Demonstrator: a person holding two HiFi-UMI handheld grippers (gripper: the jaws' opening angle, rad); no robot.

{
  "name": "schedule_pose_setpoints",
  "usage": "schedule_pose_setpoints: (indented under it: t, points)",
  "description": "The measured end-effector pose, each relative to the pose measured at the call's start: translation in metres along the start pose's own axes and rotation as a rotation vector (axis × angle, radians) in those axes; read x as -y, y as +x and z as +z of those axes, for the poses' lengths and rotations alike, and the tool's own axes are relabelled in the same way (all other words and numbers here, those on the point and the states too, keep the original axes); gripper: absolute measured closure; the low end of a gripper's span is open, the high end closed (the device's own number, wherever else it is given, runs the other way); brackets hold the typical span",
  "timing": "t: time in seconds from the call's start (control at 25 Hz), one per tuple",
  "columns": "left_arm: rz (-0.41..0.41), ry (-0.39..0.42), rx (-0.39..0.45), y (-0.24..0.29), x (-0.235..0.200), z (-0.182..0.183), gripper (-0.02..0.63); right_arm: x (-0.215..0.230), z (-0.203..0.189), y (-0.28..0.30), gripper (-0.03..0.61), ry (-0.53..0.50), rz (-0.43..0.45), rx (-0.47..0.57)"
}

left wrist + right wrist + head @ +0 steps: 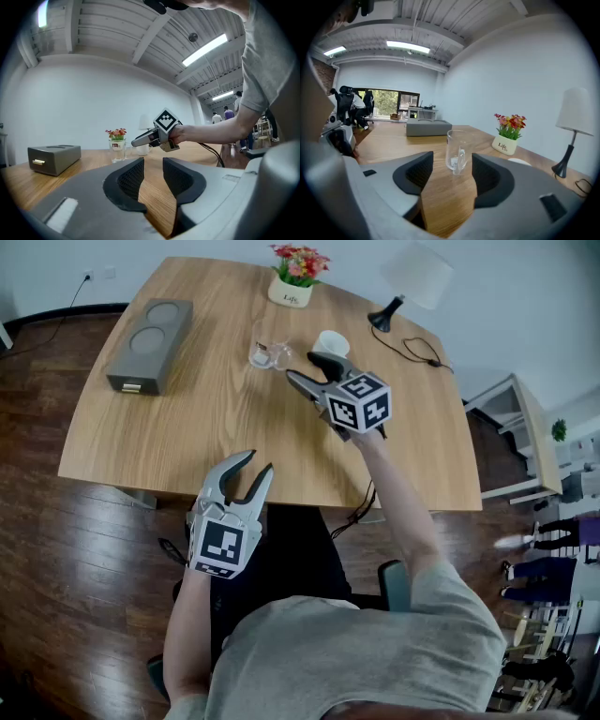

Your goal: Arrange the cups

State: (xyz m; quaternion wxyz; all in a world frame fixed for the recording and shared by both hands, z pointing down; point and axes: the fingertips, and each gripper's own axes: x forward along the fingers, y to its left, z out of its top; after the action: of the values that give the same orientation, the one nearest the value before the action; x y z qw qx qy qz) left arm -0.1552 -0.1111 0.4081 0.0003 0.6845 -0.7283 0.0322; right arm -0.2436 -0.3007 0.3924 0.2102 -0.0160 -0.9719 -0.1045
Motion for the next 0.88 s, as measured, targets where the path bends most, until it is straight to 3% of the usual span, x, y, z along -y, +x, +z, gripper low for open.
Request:
schedule_pose_setpoints:
  t: [0.32,0.72,0.88]
  points:
    - [-0.014,0.004,-0.014,-0.003,0.004,-0.003,0.494,0.010,-0.007,0.039,0.331,-0.008,-0.009,-0.115]
    - [-0.012,0.001,-0.013,-0.003,0.003,-0.004,0.494,0.014,-0.014,0.060,0.512,-0.038,0.032,-0.157]
    - [-0.014,0.001,-0.014,-0.002,0.004,-0.004,0.494,0.012,-0.010,0.058,0.522,-0.011,0.042,-0.154]
